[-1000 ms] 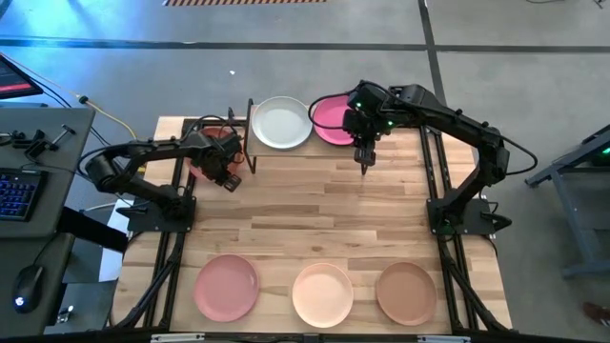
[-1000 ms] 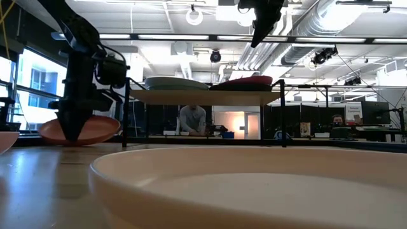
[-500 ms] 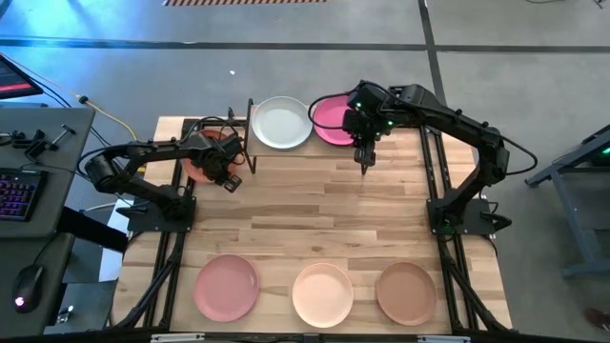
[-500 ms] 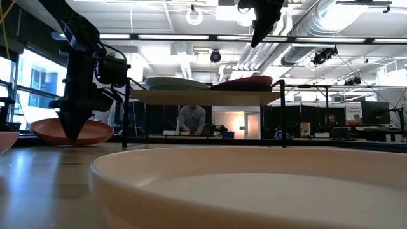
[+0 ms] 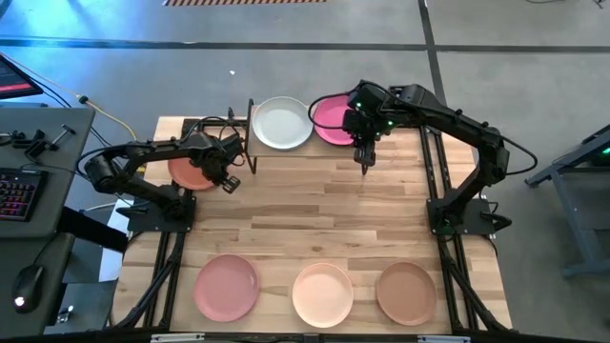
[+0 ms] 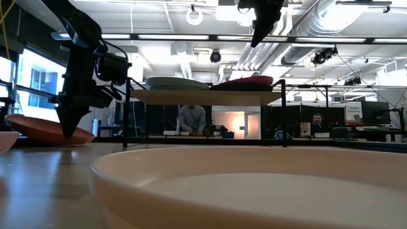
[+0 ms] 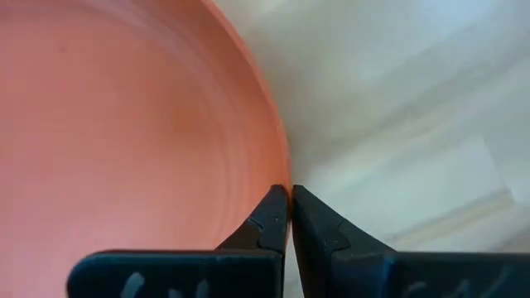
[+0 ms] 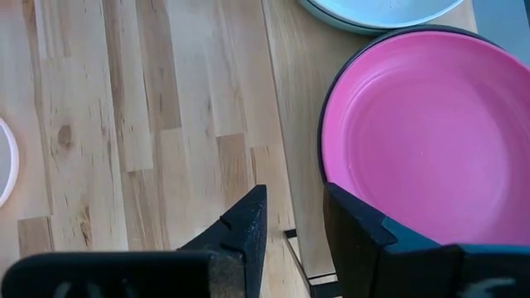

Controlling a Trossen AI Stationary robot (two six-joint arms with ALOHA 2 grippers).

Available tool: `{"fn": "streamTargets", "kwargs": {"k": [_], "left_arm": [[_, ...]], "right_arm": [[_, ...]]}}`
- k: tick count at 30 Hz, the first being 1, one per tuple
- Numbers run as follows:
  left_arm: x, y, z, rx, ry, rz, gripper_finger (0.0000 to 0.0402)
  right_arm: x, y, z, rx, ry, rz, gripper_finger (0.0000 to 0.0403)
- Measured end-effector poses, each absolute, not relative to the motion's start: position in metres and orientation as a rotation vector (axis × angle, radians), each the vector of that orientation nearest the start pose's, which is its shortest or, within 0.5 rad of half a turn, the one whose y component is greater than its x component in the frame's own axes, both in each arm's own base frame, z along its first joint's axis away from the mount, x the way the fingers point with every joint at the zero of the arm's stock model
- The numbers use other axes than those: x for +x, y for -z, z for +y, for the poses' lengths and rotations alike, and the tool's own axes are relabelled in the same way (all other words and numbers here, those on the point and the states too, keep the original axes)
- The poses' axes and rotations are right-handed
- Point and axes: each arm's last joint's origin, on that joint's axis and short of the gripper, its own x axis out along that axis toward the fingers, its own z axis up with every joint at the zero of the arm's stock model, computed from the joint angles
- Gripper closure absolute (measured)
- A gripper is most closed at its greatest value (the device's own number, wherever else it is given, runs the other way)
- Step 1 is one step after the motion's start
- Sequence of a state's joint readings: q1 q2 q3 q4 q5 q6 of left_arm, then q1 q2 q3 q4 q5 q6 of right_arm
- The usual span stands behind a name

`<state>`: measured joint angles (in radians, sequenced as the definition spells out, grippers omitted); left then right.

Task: Place and stack plates onto a shelf
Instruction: Stack the orange plate on top of the white plate on the shelf

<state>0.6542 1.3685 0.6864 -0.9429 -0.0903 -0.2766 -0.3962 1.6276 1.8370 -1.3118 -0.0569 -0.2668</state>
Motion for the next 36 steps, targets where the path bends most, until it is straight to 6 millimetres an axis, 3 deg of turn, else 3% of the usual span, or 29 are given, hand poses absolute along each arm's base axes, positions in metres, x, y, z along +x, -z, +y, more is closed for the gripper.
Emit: {"fn": "streamTargets", "kwargs": {"k": [9,27,36], "left_arm": [[0.155,-0.196,0.117,-0.651,-0.797,1.436,0.0402],[0.142,-0.272,0.109,-0.637,-0.888,1.192,0.0401],[0.136,-0.325,0.109,-0.549,-0.983,0.998,0.0401]], "right_arm": [[0.283,-0.39,-0.117,0.011,0.158,1.106,0.0304],[0.283,-0.39,-0.116,0.008,0.156,1.107,0.0304],[0.283,-0.39,-0.116,0.008,0.156,1.107,0.0304]]}}
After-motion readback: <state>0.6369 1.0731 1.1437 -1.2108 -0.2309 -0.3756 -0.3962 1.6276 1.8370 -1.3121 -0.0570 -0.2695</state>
